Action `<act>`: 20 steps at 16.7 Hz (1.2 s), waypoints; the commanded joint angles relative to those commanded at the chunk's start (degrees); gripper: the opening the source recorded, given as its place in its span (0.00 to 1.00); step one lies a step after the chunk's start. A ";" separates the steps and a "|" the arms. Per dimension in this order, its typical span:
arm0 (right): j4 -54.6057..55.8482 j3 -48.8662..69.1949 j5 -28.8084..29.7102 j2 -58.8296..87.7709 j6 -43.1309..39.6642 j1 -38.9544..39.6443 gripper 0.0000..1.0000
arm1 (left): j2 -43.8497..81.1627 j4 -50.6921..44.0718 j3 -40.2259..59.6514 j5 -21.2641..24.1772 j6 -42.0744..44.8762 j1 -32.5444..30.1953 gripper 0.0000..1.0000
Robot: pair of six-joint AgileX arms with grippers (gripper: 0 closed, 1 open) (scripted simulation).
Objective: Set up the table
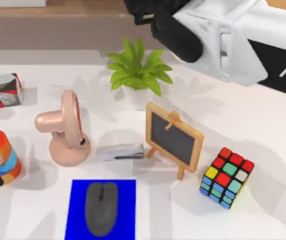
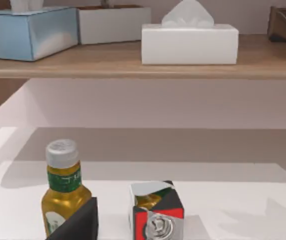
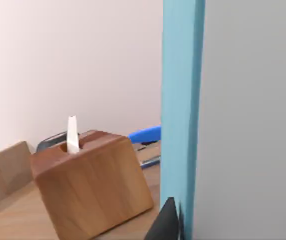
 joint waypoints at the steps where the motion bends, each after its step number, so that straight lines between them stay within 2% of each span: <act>1: 0.01 -1.01 -1.64 -3.01 1.53 -3.28 0.00 | 0.00 0.00 0.00 0.00 0.00 0.00 1.00; 4: -0.20 -4.68 -6.49 -11.17 6.18 -15.36 0.00 | 0.00 0.00 0.00 0.00 0.00 0.00 1.00; 8: -0.85 -11.37 -12.85 -18.96 12.57 -35.55 0.00 | 0.00 0.00 0.00 0.00 0.00 0.00 1.00; 14: -1.39 -24.62 -22.62 -22.33 23.44 -66.50 0.00 | 0.00 0.00 0.00 0.00 0.00 0.00 1.00; 17: -1.00 -31.94 -27.92 -20.43 30.04 -78.49 0.00 | 0.00 0.00 0.00 0.00 0.00 0.00 1.00; 20: 0.22 -38.36 -33.60 -17.35 37.52 -86.47 0.00 | 0.00 0.00 0.00 0.00 0.00 0.00 1.00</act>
